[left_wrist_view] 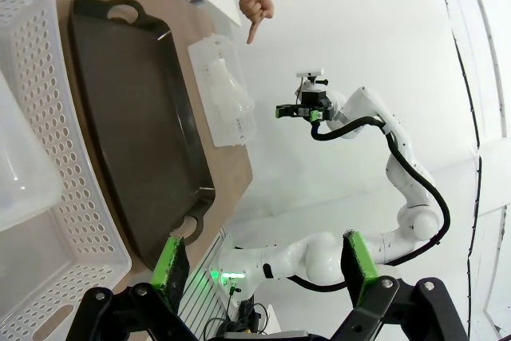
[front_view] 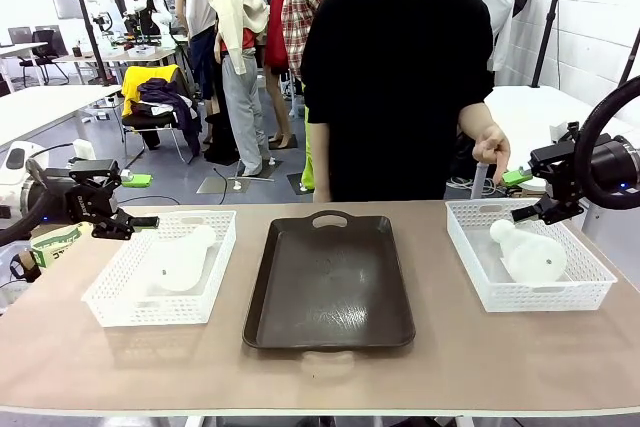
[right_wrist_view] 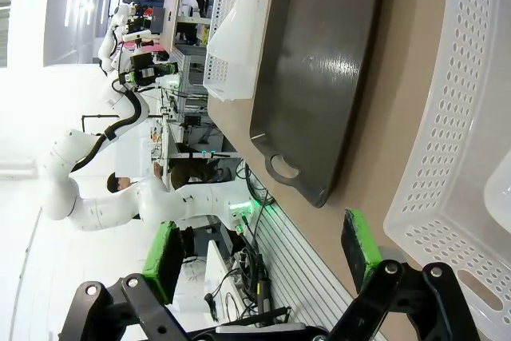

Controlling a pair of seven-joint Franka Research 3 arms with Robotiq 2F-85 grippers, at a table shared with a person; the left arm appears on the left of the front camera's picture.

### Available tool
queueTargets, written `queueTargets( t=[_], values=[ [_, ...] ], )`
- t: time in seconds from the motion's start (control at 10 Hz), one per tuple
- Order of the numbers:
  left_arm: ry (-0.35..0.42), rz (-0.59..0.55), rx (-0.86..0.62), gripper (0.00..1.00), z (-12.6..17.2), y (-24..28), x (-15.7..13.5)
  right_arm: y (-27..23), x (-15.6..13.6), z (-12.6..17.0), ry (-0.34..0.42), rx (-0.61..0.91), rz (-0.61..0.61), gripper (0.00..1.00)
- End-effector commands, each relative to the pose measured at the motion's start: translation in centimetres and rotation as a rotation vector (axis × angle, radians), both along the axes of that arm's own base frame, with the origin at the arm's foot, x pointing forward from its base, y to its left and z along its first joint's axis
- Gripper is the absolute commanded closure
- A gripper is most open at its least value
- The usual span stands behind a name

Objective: Prepare the laboratory tools.
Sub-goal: Pick up the Big flask that the person points to.

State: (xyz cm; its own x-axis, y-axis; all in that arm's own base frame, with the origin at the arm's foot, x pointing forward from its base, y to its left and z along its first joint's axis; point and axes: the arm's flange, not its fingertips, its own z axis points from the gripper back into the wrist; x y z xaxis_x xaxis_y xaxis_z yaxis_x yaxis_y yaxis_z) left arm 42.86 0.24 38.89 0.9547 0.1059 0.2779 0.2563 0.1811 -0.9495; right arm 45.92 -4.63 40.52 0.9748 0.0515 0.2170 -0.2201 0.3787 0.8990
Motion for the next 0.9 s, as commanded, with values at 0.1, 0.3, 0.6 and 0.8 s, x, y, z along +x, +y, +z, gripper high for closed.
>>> queueTargets(
  t=[0.1, 0.3, 0.6, 0.8],
  values=[
    [-0.004, 0.004, -0.01, 0.0, 0.1, 0.1, 0.0, 0.0, 0.1, 0.0, -0.001, -0.001, -0.003, 0.0],
    [-0.004, 0.004, -0.01, 0.0, 0.1, 0.1, 0.0, -0.1, -0.3, 2.3, -0.073, -0.128, -0.021, 0.0],
    [-0.004, 0.004, -0.01, 0.0, 0.1, 0.1, 0.0, 0.5, 2.1, 7.6, -0.213, -0.508, -0.036, 0.0],
    [-0.004, 0.004, -0.01, 0.0, 0.1, 0.1, 0.0, 5.2, 5.7, 8.1, -0.245, -0.825, 0.053, 0.0]
  ],
)
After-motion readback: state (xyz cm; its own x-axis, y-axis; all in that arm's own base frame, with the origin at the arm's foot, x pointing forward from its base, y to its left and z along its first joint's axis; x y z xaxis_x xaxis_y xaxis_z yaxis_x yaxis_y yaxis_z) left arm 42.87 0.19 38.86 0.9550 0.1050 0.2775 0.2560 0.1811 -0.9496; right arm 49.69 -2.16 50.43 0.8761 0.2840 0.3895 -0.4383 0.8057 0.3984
